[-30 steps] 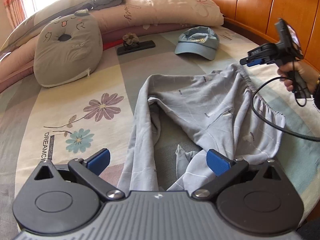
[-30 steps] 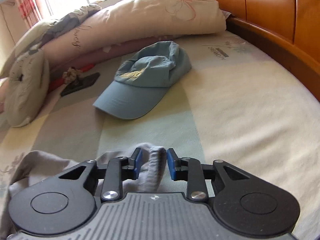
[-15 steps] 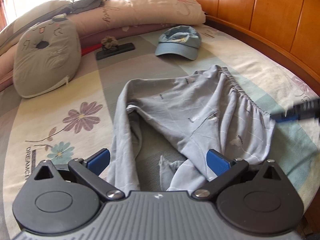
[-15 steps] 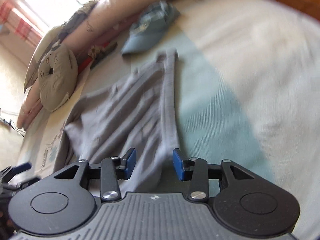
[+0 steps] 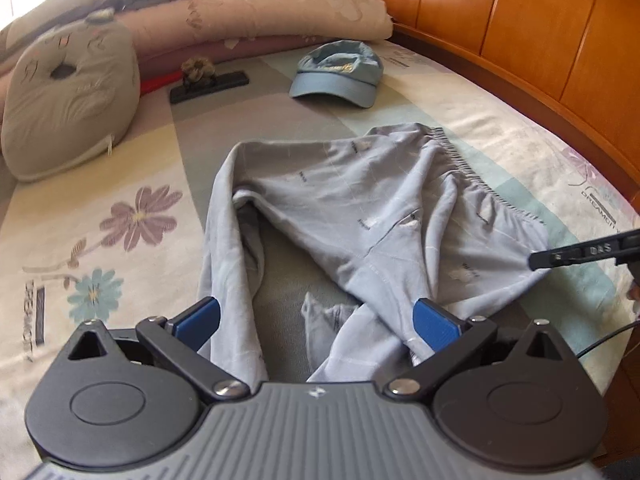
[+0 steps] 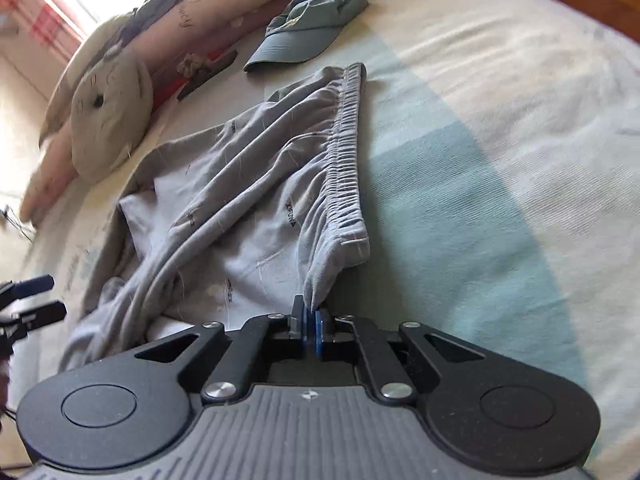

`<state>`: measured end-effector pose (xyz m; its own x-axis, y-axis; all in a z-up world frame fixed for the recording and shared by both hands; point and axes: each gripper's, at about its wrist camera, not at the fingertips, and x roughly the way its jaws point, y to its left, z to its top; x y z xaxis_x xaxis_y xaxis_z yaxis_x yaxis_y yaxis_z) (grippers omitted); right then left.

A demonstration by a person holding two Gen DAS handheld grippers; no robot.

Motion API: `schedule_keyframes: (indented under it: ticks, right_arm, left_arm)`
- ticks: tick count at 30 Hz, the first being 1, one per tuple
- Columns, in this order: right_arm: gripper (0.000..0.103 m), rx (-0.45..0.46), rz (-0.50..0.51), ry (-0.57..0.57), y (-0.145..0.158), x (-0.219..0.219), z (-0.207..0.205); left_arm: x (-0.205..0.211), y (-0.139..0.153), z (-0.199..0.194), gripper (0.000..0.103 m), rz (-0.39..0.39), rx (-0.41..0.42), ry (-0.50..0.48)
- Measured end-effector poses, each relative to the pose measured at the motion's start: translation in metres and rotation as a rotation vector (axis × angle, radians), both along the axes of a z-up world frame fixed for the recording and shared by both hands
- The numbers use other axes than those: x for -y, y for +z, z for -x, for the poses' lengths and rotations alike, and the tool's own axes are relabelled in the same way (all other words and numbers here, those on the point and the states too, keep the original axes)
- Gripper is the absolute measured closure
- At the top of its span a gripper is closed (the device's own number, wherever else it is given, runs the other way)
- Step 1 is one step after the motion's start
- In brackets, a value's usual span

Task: Fold clothes
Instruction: 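Lay the waistband flat with the right tool and open it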

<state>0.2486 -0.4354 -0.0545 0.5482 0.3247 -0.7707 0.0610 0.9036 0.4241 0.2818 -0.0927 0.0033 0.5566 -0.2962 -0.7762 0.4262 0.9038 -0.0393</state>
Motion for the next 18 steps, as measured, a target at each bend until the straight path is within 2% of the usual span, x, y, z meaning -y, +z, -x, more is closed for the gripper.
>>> schedule_keyframes:
  ticks: [4,7,8,10,12,15,17,18]
  right_arm:
    - [0.094,-0.043,0.159,0.004,0.004,0.000,0.003]
    - [0.088,-0.031,0.163,-0.029,0.013,0.000,0.004]
    - [0.084,-0.017,0.168,-0.038,0.018,-0.002,0.006]
    - [0.067,0.014,0.180,-0.054,0.027,-0.006,0.008]
    - [0.056,0.040,0.188,-0.058,0.034,-0.012,0.008]
    - [0.052,0.073,0.200,-0.021,0.041,-0.025,0.003]
    - [0.046,0.098,0.211,0.003,0.045,-0.036,0.000]
    - [0.040,0.110,0.209,0.015,0.047,-0.041,-0.003]
  left_arm:
    - [-0.015,-0.006,0.003,0.001,-0.009,-0.018,0.032]
    - [-0.028,-0.009,0.008,0.001,-0.014,-0.032,0.064]
    - [-0.033,-0.009,0.011,0.001,-0.014,-0.038,0.079]
    - [-0.044,-0.010,0.018,0.001,-0.010,-0.047,0.105]
    - [-0.055,-0.011,0.024,0.001,-0.003,-0.065,0.122]
    - [-0.067,-0.011,0.038,0.001,-0.025,-0.082,0.133]
    - [-0.074,-0.012,0.047,0.001,-0.053,-0.095,0.141]
    - [-0.077,-0.014,0.051,0.001,-0.062,-0.106,0.145]
